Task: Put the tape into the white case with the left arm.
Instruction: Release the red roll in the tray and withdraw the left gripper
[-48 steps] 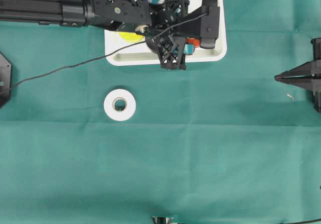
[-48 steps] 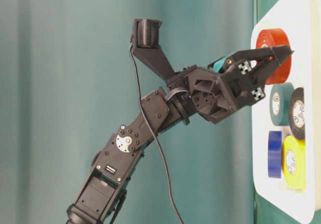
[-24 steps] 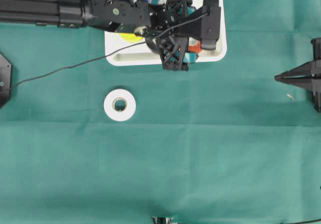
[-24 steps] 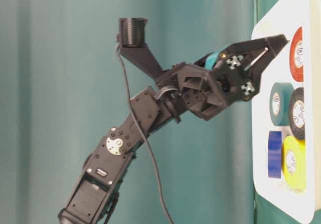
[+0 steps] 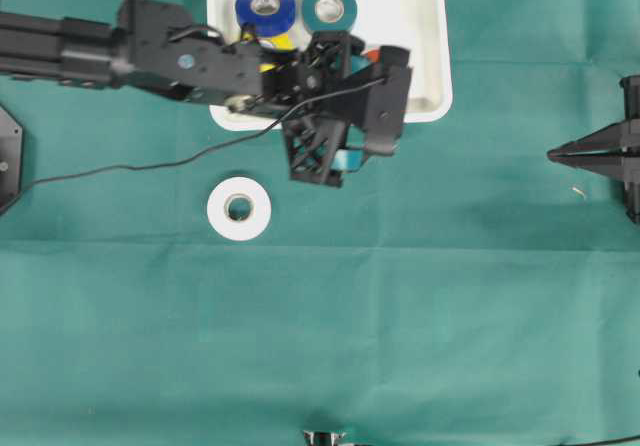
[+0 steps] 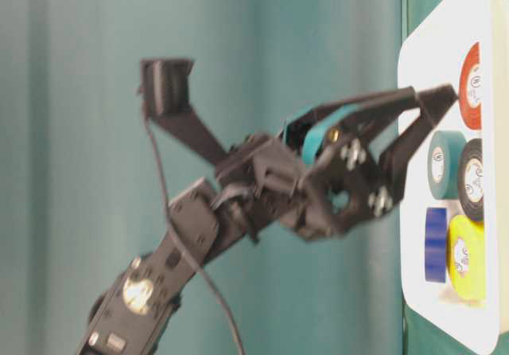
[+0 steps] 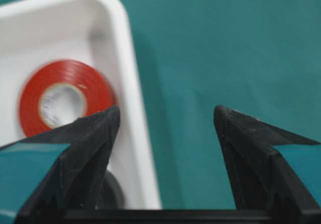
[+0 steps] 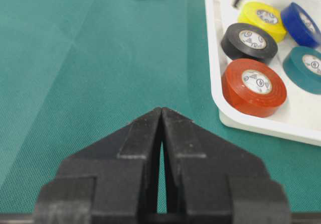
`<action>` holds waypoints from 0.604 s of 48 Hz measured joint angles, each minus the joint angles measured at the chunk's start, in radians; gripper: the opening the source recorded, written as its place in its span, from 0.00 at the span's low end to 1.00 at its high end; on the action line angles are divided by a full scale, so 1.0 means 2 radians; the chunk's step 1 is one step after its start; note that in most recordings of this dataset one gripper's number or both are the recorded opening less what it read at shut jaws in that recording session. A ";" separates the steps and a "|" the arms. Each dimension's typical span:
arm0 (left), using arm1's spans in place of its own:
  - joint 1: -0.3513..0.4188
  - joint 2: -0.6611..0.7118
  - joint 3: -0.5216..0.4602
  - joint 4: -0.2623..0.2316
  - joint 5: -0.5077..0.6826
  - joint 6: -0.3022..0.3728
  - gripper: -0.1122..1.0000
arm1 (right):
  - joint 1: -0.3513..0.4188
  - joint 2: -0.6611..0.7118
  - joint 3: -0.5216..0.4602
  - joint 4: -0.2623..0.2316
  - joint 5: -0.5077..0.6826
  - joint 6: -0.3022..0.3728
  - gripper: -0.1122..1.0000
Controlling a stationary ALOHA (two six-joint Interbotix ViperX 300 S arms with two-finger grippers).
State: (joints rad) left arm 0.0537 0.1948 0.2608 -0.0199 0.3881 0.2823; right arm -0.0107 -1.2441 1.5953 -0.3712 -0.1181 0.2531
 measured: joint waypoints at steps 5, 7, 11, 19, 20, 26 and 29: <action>-0.011 -0.025 0.028 0.000 -0.012 0.000 0.77 | 0.000 0.000 0.000 0.000 -0.001 0.000 0.02; -0.015 -0.036 0.042 0.000 -0.021 0.000 0.77 | 0.000 0.000 0.000 0.000 0.000 -0.001 0.02; -0.021 -0.058 0.068 0.000 -0.038 0.000 0.77 | 0.000 0.000 0.000 0.000 0.000 0.000 0.02; -0.030 -0.099 0.119 0.000 -0.076 -0.002 0.77 | 0.000 0.000 0.000 -0.001 -0.001 0.000 0.02; -0.031 -0.104 0.125 0.000 -0.081 0.000 0.77 | 0.000 0.000 0.000 -0.001 -0.001 -0.001 0.02; -0.035 -0.135 0.163 -0.001 -0.115 -0.001 0.77 | 0.000 0.000 0.000 0.000 -0.001 0.000 0.02; -0.037 -0.146 0.177 -0.001 -0.128 -0.001 0.77 | 0.000 -0.001 0.000 0.000 0.000 0.000 0.02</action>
State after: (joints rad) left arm -0.0199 -0.0982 0.6151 -0.0215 0.1319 0.2807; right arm -0.0107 -1.2456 1.5953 -0.3712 -0.1181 0.2531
